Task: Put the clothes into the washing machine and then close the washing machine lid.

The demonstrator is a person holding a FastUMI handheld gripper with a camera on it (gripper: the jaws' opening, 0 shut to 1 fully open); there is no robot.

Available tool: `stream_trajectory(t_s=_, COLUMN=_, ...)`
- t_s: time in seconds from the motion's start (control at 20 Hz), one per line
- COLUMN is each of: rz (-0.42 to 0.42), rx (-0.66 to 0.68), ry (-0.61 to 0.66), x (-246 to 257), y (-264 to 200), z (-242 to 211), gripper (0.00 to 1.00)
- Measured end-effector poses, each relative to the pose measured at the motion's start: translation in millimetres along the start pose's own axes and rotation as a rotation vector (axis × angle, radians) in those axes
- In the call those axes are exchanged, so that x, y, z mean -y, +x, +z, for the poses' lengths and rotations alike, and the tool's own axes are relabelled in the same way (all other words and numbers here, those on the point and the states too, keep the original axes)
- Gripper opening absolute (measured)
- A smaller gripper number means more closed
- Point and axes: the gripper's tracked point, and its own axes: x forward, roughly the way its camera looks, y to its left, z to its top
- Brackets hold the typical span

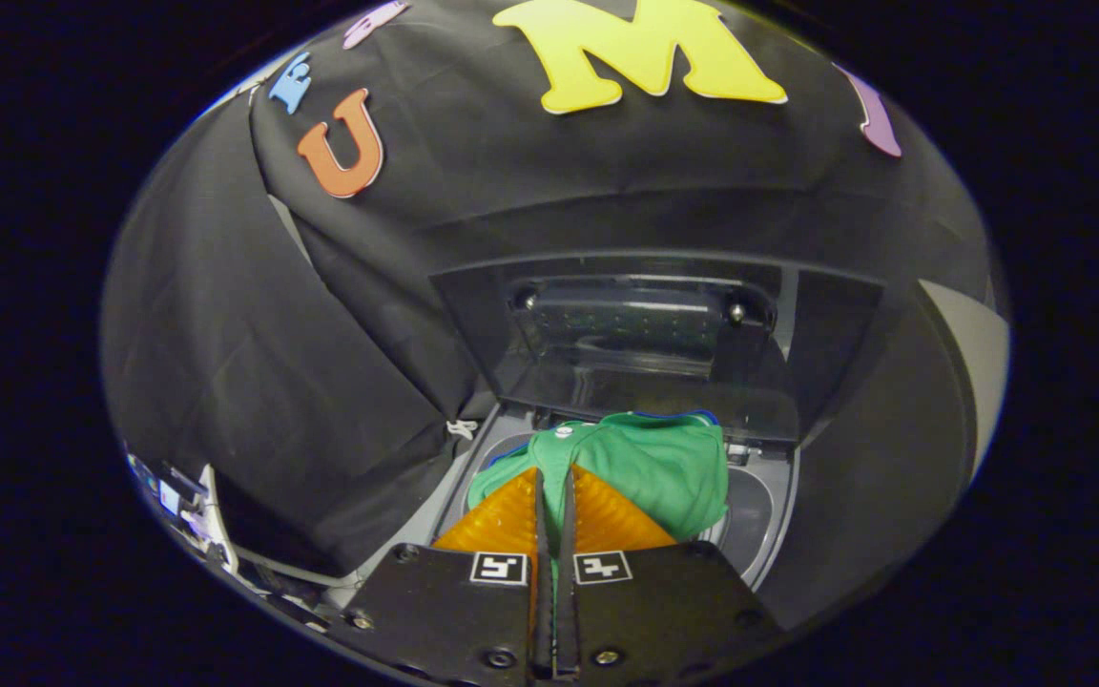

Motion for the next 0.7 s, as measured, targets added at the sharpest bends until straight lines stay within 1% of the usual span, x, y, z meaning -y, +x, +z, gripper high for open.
stream_trajectory(t_s=0.15, rz=-0.040, rx=-0.008, ry=0.019, x=12, y=25, z=-18, gripper=0.05)
stream_trajectory(t_s=0.35, rz=-0.088, rx=-0.053, ry=0.071, x=25, y=55, z=-34, gripper=0.05)
stream_trajectory(t_s=0.55, rz=-0.126, rx=-0.091, ry=0.082, x=32, y=72, z=-46, gripper=0.05)
stream_trajectory(t_s=0.7, rz=-0.131, rx=-0.123, ry=0.090, x=31, y=80, z=-55, gripper=0.05)
